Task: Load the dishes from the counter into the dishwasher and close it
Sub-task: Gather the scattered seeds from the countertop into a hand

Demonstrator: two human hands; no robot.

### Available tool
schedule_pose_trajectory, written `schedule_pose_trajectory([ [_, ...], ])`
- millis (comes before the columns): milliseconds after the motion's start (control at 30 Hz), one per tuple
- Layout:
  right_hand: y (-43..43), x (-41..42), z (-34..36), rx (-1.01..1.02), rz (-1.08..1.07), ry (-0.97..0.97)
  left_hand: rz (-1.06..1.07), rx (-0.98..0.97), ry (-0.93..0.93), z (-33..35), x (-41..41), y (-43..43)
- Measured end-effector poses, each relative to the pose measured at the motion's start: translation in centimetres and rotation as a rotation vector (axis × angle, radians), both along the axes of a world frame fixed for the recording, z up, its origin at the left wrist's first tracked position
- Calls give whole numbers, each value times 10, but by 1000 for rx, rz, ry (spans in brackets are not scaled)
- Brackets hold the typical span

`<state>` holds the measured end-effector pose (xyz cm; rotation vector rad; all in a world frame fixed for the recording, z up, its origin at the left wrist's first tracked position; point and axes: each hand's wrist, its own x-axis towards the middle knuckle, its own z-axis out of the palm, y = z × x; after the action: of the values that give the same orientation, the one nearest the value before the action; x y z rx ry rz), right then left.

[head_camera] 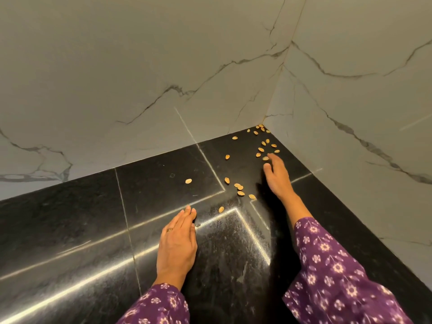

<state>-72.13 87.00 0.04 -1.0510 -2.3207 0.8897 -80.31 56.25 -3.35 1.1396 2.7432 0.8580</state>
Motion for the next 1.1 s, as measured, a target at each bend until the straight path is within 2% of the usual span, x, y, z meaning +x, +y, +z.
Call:
schedule_pose_trajectory([
  [67, 9, -2, -2, -86, -100, -39, 8, 21, 1, -1, 1, -1],
  [267, 16, -2, -6, -181, -39, -12, -96, 19, 205, 3, -37, 19],
  [400, 28, -2, -9, -181, -32, 5, -155, 80, 102, -2, -55, 24],
  [533, 49, -6, -8, -80, -114, -28, -141, 65, 55, -4, -54, 24],
  [800, 94, -56, -8, -108, -91, -66, -116, -2, -44, 0, -54, 25],
  [900, 93, -69, -11, -56, -4, -127, -110, -18, -54, 0, -54, 25],
  [1100, 60, -60, -13, 55, 387, -163, -116, -38, -35, -3, -56, 24],
])
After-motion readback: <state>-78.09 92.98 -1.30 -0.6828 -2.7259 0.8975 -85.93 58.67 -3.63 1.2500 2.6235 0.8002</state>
